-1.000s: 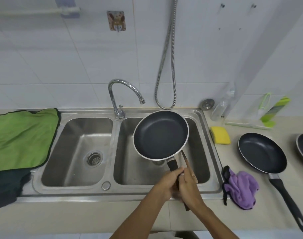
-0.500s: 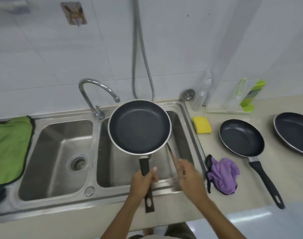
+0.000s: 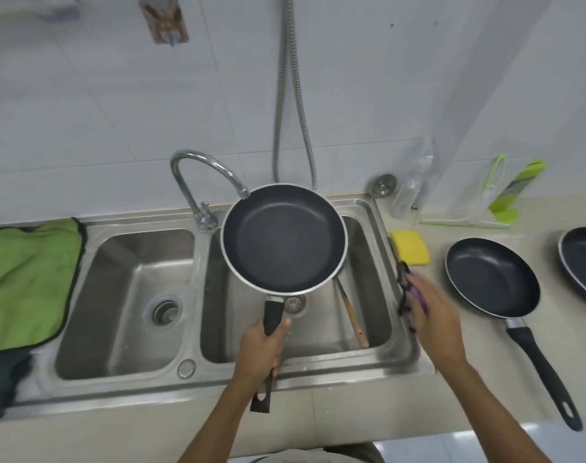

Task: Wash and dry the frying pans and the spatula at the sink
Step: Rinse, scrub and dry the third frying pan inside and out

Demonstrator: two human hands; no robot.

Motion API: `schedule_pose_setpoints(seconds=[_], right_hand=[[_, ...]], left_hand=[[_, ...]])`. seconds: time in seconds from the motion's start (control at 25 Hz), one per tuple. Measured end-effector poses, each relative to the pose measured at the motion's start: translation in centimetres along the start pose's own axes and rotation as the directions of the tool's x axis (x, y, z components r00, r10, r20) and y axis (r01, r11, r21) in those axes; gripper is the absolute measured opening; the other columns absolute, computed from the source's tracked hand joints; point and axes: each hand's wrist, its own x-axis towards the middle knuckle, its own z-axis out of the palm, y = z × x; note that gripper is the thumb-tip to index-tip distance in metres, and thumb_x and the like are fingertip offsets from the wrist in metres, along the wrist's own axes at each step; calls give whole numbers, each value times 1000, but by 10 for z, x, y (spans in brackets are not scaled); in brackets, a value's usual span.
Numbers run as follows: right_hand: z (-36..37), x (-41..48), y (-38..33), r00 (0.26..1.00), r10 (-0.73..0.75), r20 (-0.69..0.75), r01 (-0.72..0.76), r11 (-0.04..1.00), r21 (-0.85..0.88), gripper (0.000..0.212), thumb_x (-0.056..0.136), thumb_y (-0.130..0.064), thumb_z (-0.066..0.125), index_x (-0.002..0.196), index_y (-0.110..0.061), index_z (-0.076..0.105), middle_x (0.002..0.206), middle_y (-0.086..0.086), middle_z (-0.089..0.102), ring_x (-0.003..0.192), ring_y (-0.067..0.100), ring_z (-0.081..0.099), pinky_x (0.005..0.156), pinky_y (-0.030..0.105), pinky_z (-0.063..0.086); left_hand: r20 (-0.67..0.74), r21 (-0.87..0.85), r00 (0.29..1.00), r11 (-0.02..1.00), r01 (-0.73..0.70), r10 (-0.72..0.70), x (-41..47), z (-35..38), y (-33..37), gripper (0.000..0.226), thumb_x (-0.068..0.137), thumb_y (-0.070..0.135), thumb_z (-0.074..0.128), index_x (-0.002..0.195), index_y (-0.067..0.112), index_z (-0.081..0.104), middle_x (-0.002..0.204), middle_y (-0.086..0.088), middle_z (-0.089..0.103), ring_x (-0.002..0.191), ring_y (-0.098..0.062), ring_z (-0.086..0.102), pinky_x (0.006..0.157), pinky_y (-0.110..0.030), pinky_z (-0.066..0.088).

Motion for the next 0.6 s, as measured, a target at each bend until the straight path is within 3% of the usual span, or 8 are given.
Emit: schedule_pose_setpoints(seconds=[0.08, 0.16, 0.2, 0.28, 0.32, 0.48, 0.52, 0.6], right_hand=[[9, 45, -63, 982, -183, 35, 182, 982, 44, 36, 104, -19, 56, 139, -12, 60, 149, -2, 55, 137, 11, 51, 117, 28, 37], [40, 68, -106, 908, -391, 150, 389, 920, 44, 39, 105, -23, 55, 143, -17, 57, 153, -5, 51, 141, 10, 46, 119, 32, 37], [65, 68, -119, 835, -500, 230, 501, 863, 56, 39, 105, -24, 53, 144, -17, 57, 153, -2, 51, 141, 15, 48, 117, 39, 41], [126, 60, -137, 603, -663, 444, 723, 689, 48, 45, 103, -18, 49, 147, -8, 52, 153, 10, 50, 143, 28, 47, 115, 49, 42], [146, 71, -151, 566, -646, 512, 763, 645, -28, 50, 102, -19, 46, 151, -5, 44, 157, 14, 45, 146, 33, 40, 118, 51, 37], [129, 160, -130, 826, -302, 475, 512, 756, -408, 71, 95, -26, 58, 159, -13, 29, 167, 9, 27, 153, 38, 23, 122, 56, 26], [114, 156, -102, 840, -356, 409, 529, 703, -475, 69, 95, -25, 59, 157, -10, 33, 164, 12, 31, 152, 39, 26, 122, 56, 25], [90, 91, -72, 743, -506, 438, 659, 669, -345, 52, 103, -26, 44, 150, -3, 42, 156, 21, 42, 146, 42, 38, 124, 50, 20]], left_hand=[[19, 52, 1000, 999, 7, -8, -3, -7, 0, 28, 98, 31, 66, 82, 13, 53, 50, -1, 44, 39, -16, 40, 41, -29, 38], [35, 106, 999, 994, 8, -12, -10, -12, 3, 24, 98, 25, 65, 82, 13, 53, 51, -1, 45, 39, -17, 40, 41, -29, 38], [41, 131, 999, 991, -2, -3, -15, -13, 3, 22, 97, 23, 65, 81, 13, 52, 50, 0, 45, 39, -18, 40, 41, -29, 37], [67, 210, 997, 977, -47, 34, -24, -15, 3, 19, 94, 23, 64, 81, 14, 54, 51, 4, 49, 38, -16, 43, 41, -28, 37], [84, 272, 995, 959, -74, 53, -29, -17, 2, 19, 94, 26, 64, 82, 14, 55, 54, 5, 50, 38, -14, 45, 41, -27, 37], [67, 311, 996, 947, -84, 66, -38, -35, 9, 22, 94, 25, 67, 83, 11, 54, 56, 4, 49, 39, -11, 44, 39, -28, 37], [68, 285, 997, 957, -64, 46, -37, -40, 14, 22, 95, 24, 66, 85, 10, 54, 54, 3, 47, 37, -13, 42, 37, -28, 35], [114, 234, 993, 972, -35, 8, -37, -46, 23, 20, 97, 24, 62, 85, 12, 51, 51, -1, 44, 35, -17, 38, 36, -26, 32]])
